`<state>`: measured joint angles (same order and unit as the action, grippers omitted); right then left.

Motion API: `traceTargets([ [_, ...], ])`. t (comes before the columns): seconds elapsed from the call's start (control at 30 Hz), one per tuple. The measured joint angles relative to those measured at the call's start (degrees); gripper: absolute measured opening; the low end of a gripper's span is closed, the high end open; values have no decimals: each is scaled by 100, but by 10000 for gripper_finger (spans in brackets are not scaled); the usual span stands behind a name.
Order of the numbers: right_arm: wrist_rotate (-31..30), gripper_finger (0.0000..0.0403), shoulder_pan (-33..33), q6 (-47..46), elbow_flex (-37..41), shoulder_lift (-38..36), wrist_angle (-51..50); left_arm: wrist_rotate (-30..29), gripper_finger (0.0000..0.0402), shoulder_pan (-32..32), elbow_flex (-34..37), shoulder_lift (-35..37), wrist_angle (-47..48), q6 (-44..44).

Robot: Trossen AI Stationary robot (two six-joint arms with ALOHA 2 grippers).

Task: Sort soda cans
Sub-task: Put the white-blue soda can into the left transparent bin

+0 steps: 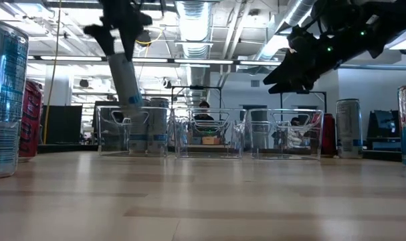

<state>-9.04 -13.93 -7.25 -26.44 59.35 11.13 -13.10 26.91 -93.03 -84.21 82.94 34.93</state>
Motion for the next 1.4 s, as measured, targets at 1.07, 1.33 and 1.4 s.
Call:
traceTargets([
  [1.07,-2,350,-1,24,-2,2,-159,109,307,440,2,-1665,-195,-2043],
  [1.33,-2,350,-1,24,-2,2,-170,-368,313,438,4,-1488,-138,-2032],
  [1.4,0,350,-1,24,-2,2,-172,-431,314,438,4,-1355,-180,-2034],
])
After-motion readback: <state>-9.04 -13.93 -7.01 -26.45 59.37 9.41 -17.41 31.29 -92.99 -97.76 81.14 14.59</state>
